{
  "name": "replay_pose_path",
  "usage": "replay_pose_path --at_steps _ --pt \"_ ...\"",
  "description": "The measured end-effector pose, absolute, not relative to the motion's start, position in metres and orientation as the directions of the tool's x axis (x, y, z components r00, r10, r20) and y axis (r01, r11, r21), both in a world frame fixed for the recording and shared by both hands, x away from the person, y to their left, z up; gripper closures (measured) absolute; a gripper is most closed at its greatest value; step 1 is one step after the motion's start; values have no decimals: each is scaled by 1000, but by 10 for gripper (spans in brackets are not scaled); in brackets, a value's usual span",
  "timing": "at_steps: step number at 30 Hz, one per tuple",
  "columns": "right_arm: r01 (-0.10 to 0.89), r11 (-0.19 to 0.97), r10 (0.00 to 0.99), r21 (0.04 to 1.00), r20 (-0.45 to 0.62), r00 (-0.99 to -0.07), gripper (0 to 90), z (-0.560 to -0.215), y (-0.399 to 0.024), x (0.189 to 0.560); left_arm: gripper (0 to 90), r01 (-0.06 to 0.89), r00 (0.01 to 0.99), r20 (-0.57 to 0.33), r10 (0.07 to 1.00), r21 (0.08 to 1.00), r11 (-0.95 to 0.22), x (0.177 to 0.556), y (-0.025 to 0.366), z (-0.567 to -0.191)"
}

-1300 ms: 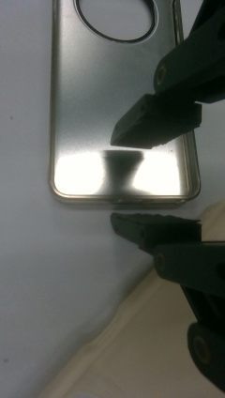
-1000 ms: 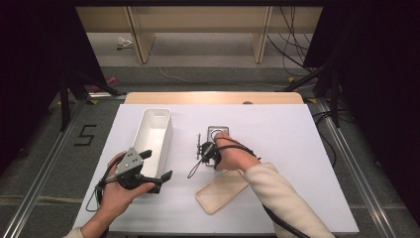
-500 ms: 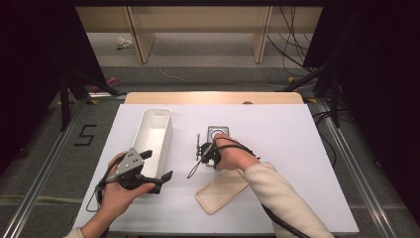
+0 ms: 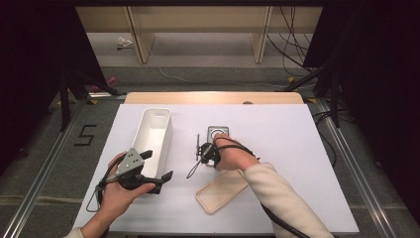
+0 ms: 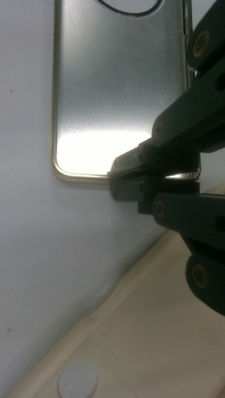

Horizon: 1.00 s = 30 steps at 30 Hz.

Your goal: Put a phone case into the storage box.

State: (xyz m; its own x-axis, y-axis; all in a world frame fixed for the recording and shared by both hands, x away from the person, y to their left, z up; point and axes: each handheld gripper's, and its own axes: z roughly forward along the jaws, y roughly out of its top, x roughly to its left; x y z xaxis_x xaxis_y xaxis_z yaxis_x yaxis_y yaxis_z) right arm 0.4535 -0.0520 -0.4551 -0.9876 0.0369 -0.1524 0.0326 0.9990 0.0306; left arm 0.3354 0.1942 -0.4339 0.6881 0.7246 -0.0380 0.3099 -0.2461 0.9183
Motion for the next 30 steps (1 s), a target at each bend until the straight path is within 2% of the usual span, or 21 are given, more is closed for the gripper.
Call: replay_pose_path --at_steps 19,30 --pt "40 994 55 106 -149 -987 895 -453 -64 451 5 314 687 -44 725 918 -242 336 194 -434" --pt "83 954 126 288 -132 -983 896 -447 -86 450 6 315 687 -45 725 918 -241 336 194 -435"
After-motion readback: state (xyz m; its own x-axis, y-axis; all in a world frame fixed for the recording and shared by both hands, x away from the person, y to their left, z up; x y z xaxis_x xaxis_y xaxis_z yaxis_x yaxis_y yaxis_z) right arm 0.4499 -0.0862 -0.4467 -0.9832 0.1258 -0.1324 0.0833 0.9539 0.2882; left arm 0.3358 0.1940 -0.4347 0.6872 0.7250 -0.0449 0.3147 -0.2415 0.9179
